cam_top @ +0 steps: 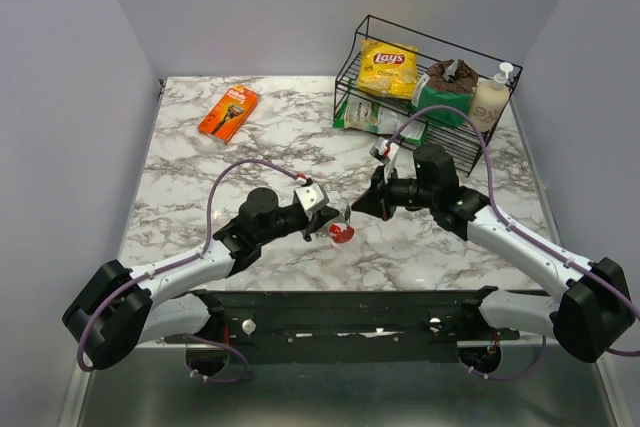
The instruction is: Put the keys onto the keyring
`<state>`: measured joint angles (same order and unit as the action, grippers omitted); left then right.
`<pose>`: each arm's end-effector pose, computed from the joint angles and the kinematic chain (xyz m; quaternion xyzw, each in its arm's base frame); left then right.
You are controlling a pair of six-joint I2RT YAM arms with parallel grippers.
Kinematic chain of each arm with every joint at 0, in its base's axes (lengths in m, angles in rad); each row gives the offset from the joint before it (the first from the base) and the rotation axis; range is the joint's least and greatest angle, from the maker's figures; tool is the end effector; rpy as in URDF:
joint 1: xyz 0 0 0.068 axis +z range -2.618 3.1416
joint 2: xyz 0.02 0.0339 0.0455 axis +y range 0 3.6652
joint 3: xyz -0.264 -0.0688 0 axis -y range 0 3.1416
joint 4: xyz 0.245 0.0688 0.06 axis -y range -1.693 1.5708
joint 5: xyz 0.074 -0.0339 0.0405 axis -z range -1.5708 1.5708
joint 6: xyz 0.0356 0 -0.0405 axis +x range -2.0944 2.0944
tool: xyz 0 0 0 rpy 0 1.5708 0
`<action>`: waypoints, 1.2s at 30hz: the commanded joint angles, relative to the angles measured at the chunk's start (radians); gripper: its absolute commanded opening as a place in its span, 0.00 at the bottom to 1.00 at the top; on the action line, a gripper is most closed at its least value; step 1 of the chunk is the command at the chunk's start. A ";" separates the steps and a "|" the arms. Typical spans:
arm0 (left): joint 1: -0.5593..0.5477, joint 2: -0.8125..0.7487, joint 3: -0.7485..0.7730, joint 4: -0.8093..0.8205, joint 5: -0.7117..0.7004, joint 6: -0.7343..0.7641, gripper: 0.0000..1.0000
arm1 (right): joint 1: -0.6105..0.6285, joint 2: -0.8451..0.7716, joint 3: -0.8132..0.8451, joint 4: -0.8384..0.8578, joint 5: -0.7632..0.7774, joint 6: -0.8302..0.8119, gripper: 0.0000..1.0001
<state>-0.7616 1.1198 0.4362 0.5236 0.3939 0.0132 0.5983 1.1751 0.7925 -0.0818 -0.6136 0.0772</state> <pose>0.1630 -0.1743 0.2259 0.3995 0.6434 -0.3711 0.5373 0.2034 0.1634 0.2751 -0.3623 0.7429 0.4084 0.3874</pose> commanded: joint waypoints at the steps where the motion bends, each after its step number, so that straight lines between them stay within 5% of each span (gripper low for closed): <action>1: -0.004 0.009 0.035 0.055 -0.024 -0.010 0.00 | 0.006 -0.002 -0.019 0.037 -0.077 -0.025 0.01; 36: -0.007 0.012 0.047 0.018 0.074 0.010 0.00 | 0.021 0.049 0.013 0.048 -0.060 -0.040 0.01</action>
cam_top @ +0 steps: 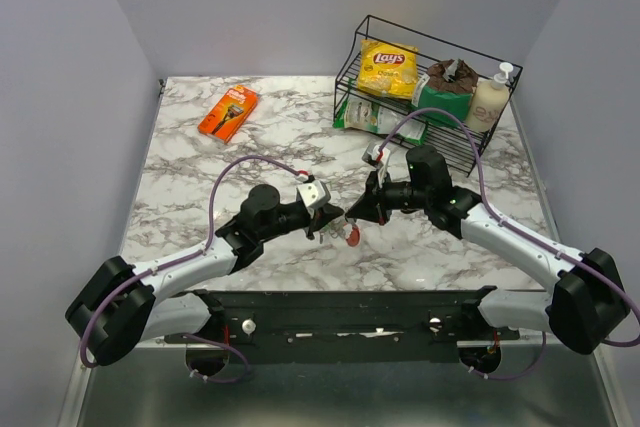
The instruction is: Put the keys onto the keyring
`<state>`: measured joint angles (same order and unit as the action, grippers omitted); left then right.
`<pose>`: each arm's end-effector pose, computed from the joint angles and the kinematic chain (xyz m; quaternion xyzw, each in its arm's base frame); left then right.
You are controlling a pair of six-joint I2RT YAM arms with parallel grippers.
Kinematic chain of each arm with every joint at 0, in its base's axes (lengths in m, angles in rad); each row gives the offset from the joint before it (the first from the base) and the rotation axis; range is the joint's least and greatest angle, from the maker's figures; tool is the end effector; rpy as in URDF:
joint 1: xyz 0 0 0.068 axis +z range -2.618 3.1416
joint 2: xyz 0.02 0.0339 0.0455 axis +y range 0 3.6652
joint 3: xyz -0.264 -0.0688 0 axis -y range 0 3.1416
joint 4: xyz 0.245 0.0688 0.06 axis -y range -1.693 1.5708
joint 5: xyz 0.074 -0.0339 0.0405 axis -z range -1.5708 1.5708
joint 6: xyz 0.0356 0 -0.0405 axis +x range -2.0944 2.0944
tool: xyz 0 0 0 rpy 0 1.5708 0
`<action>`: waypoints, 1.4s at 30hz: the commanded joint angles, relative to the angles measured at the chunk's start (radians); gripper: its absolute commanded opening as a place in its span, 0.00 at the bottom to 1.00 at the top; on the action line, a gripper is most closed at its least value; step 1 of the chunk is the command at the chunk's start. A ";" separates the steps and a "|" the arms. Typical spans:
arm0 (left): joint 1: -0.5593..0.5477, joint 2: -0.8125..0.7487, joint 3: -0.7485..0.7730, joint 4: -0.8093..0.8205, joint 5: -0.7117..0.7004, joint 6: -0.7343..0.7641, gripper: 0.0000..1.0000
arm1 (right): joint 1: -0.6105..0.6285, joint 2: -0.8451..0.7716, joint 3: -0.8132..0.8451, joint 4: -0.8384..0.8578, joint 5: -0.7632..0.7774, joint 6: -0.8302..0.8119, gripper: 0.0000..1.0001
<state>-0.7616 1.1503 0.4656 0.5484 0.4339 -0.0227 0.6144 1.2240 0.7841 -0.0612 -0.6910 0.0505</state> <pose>0.1672 -0.1801 0.2316 0.3977 0.6352 -0.3952 0.5312 0.2046 0.1721 0.2630 -0.3910 0.7295 0.4319 0.3582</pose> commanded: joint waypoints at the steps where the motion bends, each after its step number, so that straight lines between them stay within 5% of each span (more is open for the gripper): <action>1: -0.007 -0.023 0.018 -0.014 0.031 0.049 0.00 | 0.005 -0.003 0.020 0.031 0.019 -0.012 0.01; 19: -0.007 -0.063 -0.008 -0.030 0.045 0.063 0.00 | 0.005 -0.006 0.017 0.032 0.047 -0.005 0.01; 39: -0.005 -0.135 -0.107 0.148 0.055 0.027 0.00 | 0.005 0.009 0.006 0.035 0.056 0.000 0.01; 42: -0.005 -0.135 -0.113 0.168 0.060 0.027 0.00 | 0.005 0.000 0.004 0.040 0.056 -0.001 0.17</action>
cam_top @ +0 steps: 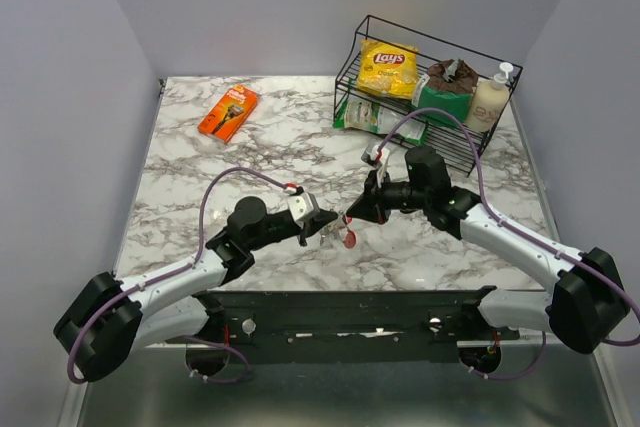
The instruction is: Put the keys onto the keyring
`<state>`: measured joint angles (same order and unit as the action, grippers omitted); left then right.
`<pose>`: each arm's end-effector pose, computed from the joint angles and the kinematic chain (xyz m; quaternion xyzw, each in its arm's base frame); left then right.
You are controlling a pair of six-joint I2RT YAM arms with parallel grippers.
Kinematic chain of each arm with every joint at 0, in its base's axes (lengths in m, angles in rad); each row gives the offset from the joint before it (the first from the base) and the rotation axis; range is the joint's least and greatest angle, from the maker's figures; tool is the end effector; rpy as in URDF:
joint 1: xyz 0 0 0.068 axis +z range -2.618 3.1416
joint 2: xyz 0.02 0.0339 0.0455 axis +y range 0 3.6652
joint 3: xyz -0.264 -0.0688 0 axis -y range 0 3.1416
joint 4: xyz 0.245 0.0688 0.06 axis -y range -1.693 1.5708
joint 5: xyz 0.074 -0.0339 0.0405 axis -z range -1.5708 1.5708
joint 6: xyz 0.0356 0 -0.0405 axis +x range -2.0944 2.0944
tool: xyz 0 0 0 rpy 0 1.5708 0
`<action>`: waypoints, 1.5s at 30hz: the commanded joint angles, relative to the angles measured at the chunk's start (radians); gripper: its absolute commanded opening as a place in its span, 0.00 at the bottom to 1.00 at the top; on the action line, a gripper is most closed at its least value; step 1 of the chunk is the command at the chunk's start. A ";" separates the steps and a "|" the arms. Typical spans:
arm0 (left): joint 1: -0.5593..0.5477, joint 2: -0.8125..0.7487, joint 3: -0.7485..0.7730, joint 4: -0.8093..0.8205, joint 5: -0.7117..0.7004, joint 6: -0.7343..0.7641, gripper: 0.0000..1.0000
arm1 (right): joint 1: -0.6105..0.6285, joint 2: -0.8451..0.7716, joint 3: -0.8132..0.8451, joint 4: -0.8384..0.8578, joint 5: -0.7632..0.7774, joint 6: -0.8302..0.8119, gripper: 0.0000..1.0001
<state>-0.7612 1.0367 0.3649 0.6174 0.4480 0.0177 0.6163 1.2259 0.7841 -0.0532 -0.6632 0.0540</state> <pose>0.1491 -0.1634 0.2294 0.4101 0.5969 -0.3938 0.5661 0.2058 0.1726 0.2630 -0.3855 0.7338 0.4234 0.3655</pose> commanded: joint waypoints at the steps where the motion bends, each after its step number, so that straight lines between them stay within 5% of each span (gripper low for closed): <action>1: -0.006 -0.021 -0.014 0.102 0.046 -0.013 0.00 | 0.003 -0.006 -0.003 0.035 0.031 -0.008 0.35; 7: -0.006 -0.029 -0.024 0.119 0.046 -0.015 0.00 | 0.003 -0.091 -0.040 0.087 0.043 -0.032 0.63; 14: -0.004 -0.046 -0.032 0.125 0.055 -0.013 0.00 | 0.003 -0.206 -0.068 0.142 -0.027 -0.097 0.71; 25: -0.003 -0.102 -0.087 0.188 0.159 0.085 0.00 | 0.003 -0.181 -0.074 0.180 -0.305 -0.356 0.71; 34: -0.003 -0.107 -0.072 0.182 0.225 0.097 0.00 | 0.003 -0.121 -0.042 0.182 -0.377 -0.329 0.55; 45: -0.003 -0.099 -0.058 0.208 0.227 0.087 0.00 | 0.005 -0.092 -0.019 0.115 -0.414 -0.341 0.51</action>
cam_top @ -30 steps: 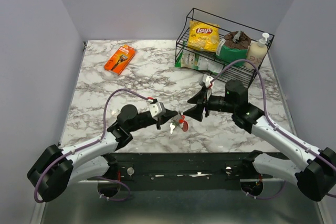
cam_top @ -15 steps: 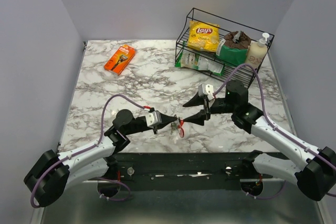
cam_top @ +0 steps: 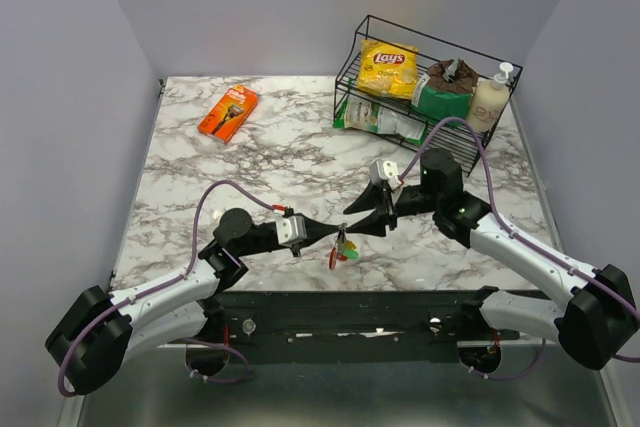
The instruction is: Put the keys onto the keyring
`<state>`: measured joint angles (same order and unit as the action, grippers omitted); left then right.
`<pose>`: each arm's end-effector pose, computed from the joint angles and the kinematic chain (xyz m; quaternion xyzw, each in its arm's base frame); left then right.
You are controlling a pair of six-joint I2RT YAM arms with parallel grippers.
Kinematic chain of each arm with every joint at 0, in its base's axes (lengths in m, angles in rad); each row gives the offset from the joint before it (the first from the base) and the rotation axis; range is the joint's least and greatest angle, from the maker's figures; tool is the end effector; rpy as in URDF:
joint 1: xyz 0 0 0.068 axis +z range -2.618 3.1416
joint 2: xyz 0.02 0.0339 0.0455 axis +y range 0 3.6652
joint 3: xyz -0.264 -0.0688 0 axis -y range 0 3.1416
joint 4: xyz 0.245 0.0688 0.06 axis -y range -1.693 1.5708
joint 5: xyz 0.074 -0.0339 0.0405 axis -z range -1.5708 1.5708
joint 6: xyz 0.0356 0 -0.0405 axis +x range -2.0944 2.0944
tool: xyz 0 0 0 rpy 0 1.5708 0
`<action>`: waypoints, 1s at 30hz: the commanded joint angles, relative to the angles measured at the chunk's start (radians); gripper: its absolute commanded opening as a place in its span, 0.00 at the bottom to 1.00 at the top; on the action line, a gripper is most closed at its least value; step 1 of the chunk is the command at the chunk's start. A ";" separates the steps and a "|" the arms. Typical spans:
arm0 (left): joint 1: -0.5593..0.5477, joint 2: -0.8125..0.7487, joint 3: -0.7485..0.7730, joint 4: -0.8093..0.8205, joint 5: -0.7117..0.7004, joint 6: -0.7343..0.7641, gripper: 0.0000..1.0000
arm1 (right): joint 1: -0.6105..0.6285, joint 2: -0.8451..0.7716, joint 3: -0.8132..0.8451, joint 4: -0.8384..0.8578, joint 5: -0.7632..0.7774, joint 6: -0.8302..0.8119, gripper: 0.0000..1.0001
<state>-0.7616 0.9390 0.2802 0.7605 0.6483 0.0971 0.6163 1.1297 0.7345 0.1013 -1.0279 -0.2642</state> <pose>0.1273 -0.1511 0.2344 0.4794 0.4793 -0.4313 0.5954 0.1823 0.1665 0.2865 -0.5631 0.5077 0.4796 0.4418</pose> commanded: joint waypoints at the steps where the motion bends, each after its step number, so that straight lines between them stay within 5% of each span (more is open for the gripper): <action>1: -0.002 0.000 0.027 0.066 0.025 0.009 0.00 | 0.005 0.005 0.034 -0.046 -0.064 -0.026 0.50; 9: -0.002 -0.008 0.020 0.089 0.007 -0.002 0.00 | 0.005 0.022 0.048 -0.078 -0.098 -0.041 0.49; 22: -0.002 0.017 0.019 0.154 0.019 -0.034 0.00 | 0.010 0.058 0.075 -0.098 -0.087 -0.041 0.28; 30: -0.002 0.041 0.017 0.201 0.034 -0.062 0.00 | 0.010 0.036 0.069 -0.052 -0.103 0.003 0.25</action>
<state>-0.7616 0.9726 0.2802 0.8738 0.6559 0.0544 0.6209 1.1816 0.7830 0.0154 -1.1019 -0.2844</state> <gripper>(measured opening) 0.008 0.262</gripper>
